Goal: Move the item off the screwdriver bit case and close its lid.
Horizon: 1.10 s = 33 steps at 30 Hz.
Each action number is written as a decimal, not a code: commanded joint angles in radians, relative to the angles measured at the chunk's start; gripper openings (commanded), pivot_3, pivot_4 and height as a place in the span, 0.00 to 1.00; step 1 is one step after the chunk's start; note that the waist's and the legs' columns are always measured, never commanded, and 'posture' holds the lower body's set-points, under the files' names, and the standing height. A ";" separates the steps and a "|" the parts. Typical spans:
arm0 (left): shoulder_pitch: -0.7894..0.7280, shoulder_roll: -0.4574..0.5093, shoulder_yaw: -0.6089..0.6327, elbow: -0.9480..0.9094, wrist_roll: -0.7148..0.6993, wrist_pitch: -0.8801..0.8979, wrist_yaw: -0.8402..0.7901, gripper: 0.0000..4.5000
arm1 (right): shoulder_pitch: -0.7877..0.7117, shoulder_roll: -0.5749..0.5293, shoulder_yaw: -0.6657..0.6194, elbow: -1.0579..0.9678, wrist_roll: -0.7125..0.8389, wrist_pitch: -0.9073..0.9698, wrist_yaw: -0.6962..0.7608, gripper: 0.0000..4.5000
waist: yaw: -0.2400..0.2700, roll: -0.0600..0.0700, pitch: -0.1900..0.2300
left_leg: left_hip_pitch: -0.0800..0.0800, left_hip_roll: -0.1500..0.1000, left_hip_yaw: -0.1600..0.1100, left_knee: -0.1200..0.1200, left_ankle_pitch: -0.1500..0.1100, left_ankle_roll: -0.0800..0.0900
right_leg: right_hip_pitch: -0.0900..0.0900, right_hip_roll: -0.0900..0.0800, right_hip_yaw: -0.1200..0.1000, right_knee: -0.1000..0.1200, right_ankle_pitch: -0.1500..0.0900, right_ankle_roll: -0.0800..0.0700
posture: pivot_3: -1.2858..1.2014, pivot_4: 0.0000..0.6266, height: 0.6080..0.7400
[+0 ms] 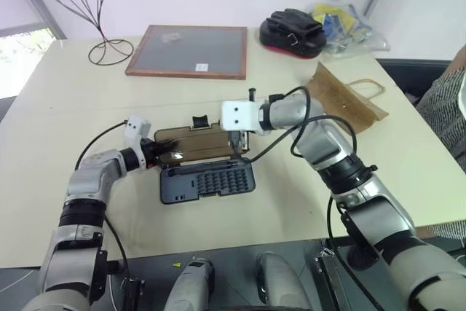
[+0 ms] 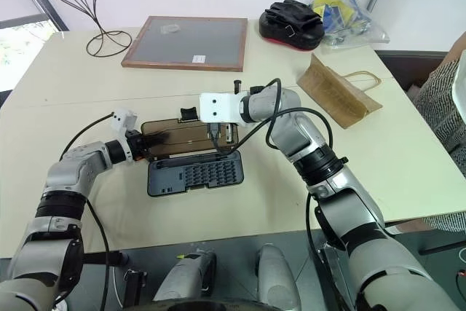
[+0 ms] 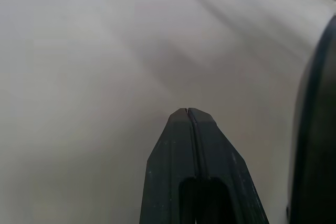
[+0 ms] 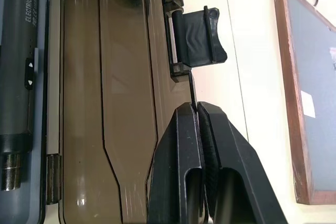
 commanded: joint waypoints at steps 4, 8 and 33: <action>-0.009 0.011 0.024 -0.037 -0.012 -0.011 0.006 0.00 | -0.033 -0.001 -0.013 -0.013 0.018 0.008 -0.008 0.52 | 0.000 0.000 0.000 | 0.000 0.000 0.000 0.000 0.000 0.000 | 0.000 0.000 0.000 0.000 0.000 0.000 | 0.52 0.24 0.95; -0.017 0.010 0.022 -0.033 -0.009 -0.015 0.010 0.00 | -0.032 -0.010 -0.018 -0.018 0.025 0.018 -0.005 0.63 | 0.000 0.000 0.000 | 0.000 0.000 0.000 0.000 0.000 0.000 | 0.000 0.000 0.000 0.000 0.000 0.000 | 0.52 0.24 0.95; 0.170 0.142 -0.004 -0.388 -0.098 0.154 -0.136 0.00 | 0.239 -0.305 -0.399 -0.550 0.521 0.699 -0.008 0.63 | 0.003 0.000 0.000 | 0.000 0.001 0.001 0.000 0.000 0.001 | 0.001 -0.004 -0.001 -0.001 0.000 0.000 | 0.52 0.24 0.95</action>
